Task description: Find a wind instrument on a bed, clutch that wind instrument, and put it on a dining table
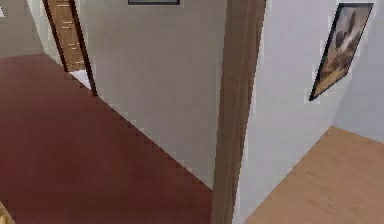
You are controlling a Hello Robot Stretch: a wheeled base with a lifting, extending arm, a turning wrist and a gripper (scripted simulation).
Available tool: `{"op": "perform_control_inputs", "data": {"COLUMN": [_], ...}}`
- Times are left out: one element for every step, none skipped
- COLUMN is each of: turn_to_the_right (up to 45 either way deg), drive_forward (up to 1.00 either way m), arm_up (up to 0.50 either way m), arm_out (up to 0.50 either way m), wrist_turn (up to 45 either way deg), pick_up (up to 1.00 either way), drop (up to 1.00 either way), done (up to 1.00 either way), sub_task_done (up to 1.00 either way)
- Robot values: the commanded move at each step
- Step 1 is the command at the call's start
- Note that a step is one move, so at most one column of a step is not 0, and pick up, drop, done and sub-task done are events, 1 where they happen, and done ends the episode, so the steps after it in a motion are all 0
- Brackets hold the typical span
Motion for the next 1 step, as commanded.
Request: {"op": "perform_control_inputs", "data": {"turn_to_the_right": [0.0], "drive_forward": [0.25], "arm_up": [0.00], "arm_out": [0.00], "wrist_turn": [0.0], "pick_up": [0.00], "drop": [0.00], "done": [0.00], "sub_task_done": [0.00]}}
